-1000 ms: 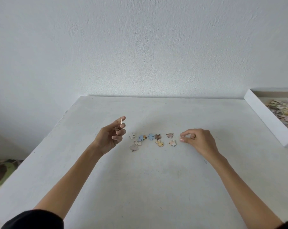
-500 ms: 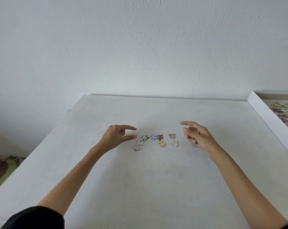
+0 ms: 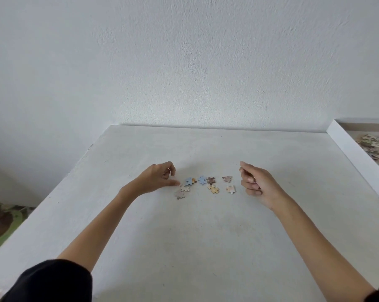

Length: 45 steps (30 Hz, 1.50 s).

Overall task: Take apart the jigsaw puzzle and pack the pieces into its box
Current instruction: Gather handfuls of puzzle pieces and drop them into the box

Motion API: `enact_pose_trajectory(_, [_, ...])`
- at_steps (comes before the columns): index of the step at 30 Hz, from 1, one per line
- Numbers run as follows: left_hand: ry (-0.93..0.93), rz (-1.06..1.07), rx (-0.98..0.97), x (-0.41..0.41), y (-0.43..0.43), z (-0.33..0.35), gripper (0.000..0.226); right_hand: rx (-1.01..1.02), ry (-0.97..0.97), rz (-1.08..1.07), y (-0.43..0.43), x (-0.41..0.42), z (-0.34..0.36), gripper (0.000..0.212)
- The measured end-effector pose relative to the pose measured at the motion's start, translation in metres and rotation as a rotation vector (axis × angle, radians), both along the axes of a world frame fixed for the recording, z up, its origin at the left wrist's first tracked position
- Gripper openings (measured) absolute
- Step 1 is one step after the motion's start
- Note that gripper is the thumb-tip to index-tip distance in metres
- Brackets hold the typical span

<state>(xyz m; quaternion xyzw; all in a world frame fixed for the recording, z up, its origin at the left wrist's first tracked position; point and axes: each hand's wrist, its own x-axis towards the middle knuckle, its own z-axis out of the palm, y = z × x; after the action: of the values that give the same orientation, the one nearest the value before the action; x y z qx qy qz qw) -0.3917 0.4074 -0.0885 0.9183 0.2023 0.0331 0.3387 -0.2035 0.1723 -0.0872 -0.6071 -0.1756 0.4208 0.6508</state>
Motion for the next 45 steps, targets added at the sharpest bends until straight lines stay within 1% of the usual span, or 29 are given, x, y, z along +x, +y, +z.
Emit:
enact_pose_trajectory(2, [0.013, -0.02, 0.005, -0.001, 0.0, 0.003, 0.026, -0.13, -0.424, -0.016, -0.001, 0.001, -0.002, 0.019])
enact_pose_trajectory(3, [0.0, -0.022, 0.005, -0.001, -0.002, 0.004, 0.025, -0.174, -0.636, 0.005, -0.001, 0.003, -0.003, 0.011])
enact_pose_trajectory(4, [-0.018, -0.024, -0.002, -0.002, -0.003, 0.006, 0.022, -0.211, -0.803, 0.049, -0.002, 0.005, -0.004, 0.006])
enact_pose_trajectory(5, [-0.038, -0.027, -0.027, -0.002, -0.005, 0.007, 0.017, -0.247, -0.909, 0.101, -0.002, 0.007, -0.005, 0.014])
enact_pose_trajectory(7, [-0.069, -0.041, -0.095, -0.003, -0.01, 0.01, 0.008, -0.299, -0.954, 0.164, -0.001, 0.012, -0.008, 0.034])
enact_pose_trajectory(9, [-0.103, -0.062, -0.092, -0.002, -0.014, 0.012, 0.016, -0.337, -1.008, 0.194, 0.002, 0.011, -0.008, 0.039])
enact_pose_trajectory(11, [-0.131, -0.077, -0.09, 0.001, -0.018, 0.014, 0.02, -0.359, -1.045, 0.222, 0.005, 0.009, -0.009, 0.032])
enact_pose_trajectory(14, [-0.175, -0.041, -0.236, 0.004, -0.024, 0.016, 0.021, -0.355, -1.072, 0.219, 0.01, 0.009, -0.006, 0.013])
enact_pose_trajectory(15, [-0.193, -0.014, -0.31, 0.005, -0.027, 0.016, 0.021, -0.369, -1.078, 0.235, 0.012, 0.01, -0.005, 0.009])
enact_pose_trajectory(17, [-0.224, 0.048, -0.437, 0.007, -0.029, 0.013, 0.024, -0.407, -1.047, 0.301, 0.016, 0.014, -0.002, 0.01])
enact_pose_trajectory(19, [-0.232, 0.082, -0.491, 0.009, -0.032, 0.01, 0.022, -0.436, -0.981, 0.374, 0.018, 0.017, 0.001, 0.012])
enact_pose_trajectory(21, [-0.212, 0.079, -0.484, 0.01, -0.035, 0.008, 0.025, -0.449, -0.945, 0.462, 0.019, 0.019, 0.005, 0.016])
enact_pose_trajectory(23, [-0.192, 0.055, -0.386, 0.011, -0.037, 0.005, 0.039, -0.444, -0.939, 0.533, 0.017, 0.019, 0.007, 0.018])
enact_pose_trajectory(24, [-0.184, 0.042, -0.318, 0.011, -0.038, 0.004, 0.042, -0.412, -0.914, 0.532, 0.016, 0.019, 0.008, 0.019])
enact_pose_trajectory(26, [-0.173, 0.014, -0.167, 0.011, -0.038, 0.002, 0.04, -0.282, -0.734, 0.465, 0.011, 0.018, 0.01, 0.02])
enact_pose_trajectory(28, [-0.17, -0.004, -0.032, 0.011, -0.037, 0.0, 0.03, -0.103, -0.435, 0.375, 0.006, 0.016, 0.011, 0.022])
enact_pose_trajectory(30, [-0.167, 0.004, 0.057, 0.011, -0.034, -0.003, 0.017, 0.089, -0.103, 0.304, 0.004, 0.013, 0.009, 0.019])
enact_pose_trajectory(31, [-0.162, 0.006, 0.102, 0.011, -0.034, -0.004, 0.019, 0.168, 0.029, 0.282, 0.004, 0.012, 0.006, 0.018])
enact_pose_trajectory(33, [-0.139, 0.005, 0.177, 0.012, -0.033, -0.006, 0.035, 0.282, 0.22, 0.253, 0.005, 0.01, 0.0, 0.015])
enact_pose_trajectory(35, [-0.134, 0.02, 0.184, 0.013, -0.034, -0.005, 0.038, 0.343, 0.371, 0.183, 0.008, 0.008, -0.005, 0.012])
enact_pose_trajectory(36, [-0.141, 0.029, 0.17, 0.014, -0.034, -0.004, 0.036, 0.347, 0.408, 0.138, 0.01, 0.008, -0.007, 0.015])
enact_pose_trajectory(38, [-0.16, 0.034, 0.159, 0.017, -0.034, -0.004, 0.029, 0.346, 0.444, 0.068, 0.011, 0.007, -0.008, 0.02])
enact_pose_trajectory(39, [-0.165, 0.028, 0.162, 0.018, -0.034, -0.003, 0.025, 0.34, 0.447, 0.055, 0.012, 0.006, -0.006, 0.02])
enact_pose_trajectory(40, [-0.169, 0.02, 0.167, 0.019, -0.034, -0.002, 0.022, 0.315, 0.423, 0.047, 0.013, 0.006, -0.005, 0.011])
enact_pose_trajectory(41, [-0.168, 0.014, 0.168, 0.02, -0.034, -0.001, 0.02, 0.266, 0.367, 0.035, 0.015, 0.005, -0.004, 0.01])
enact_pose_trajectory(42, [-0.167, 0.011, 0.168, 0.02, -0.033, -0.001, 0.019, 0.187, 0.274, 0.019, 0.015, 0.003, -0.002, 0.024])
enact_pose_trajectory(43, [-0.162, 0.008, 0.164, 0.02, -0.033, -0.001, 0.02, 0.102, 0.131, 0.002, 0.015, 0.001, -0.001, 0.032])
enact_pose_trajectory(44, [-0.155, 0.0, 0.155, 0.02, -0.032, -0.002, 0.022, 0.026, -0.057, -0.003, 0.016, -0.001, -0.001, 0.033])
enact_pose_trajectory(45, [-0.145, -0.013, 0.144, 0.02, -0.032, -0.003, 0.025, -0.043, -0.278, 0.012, 0.017, -0.003, -0.002, 0.029])
